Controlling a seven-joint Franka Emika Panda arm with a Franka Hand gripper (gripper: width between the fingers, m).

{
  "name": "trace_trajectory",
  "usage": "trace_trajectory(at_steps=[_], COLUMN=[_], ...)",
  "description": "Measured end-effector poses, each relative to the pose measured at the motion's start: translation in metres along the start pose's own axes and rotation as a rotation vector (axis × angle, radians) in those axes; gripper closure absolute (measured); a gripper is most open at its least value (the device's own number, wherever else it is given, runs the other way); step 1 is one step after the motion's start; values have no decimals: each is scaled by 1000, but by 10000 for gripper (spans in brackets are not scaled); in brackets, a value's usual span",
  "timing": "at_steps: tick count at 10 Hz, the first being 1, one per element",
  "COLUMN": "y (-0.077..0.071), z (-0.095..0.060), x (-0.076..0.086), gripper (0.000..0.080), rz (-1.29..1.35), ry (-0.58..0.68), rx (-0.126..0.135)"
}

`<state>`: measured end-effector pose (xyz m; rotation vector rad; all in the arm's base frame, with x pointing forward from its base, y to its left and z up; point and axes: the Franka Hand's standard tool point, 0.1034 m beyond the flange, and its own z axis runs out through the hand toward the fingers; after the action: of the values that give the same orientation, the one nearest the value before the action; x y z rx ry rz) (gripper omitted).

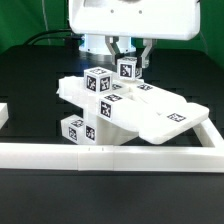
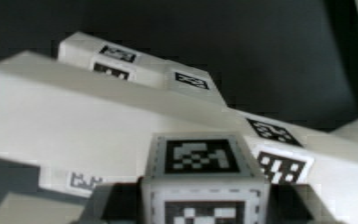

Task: Assemble chair

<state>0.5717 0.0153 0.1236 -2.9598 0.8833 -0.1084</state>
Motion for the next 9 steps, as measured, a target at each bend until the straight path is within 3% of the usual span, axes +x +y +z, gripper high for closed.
trace_trajectory(at_steps=[9], y=[-4], z=[0], x=[-3], gripper=[515], rz=[543], ry=[-13], rx=[17])
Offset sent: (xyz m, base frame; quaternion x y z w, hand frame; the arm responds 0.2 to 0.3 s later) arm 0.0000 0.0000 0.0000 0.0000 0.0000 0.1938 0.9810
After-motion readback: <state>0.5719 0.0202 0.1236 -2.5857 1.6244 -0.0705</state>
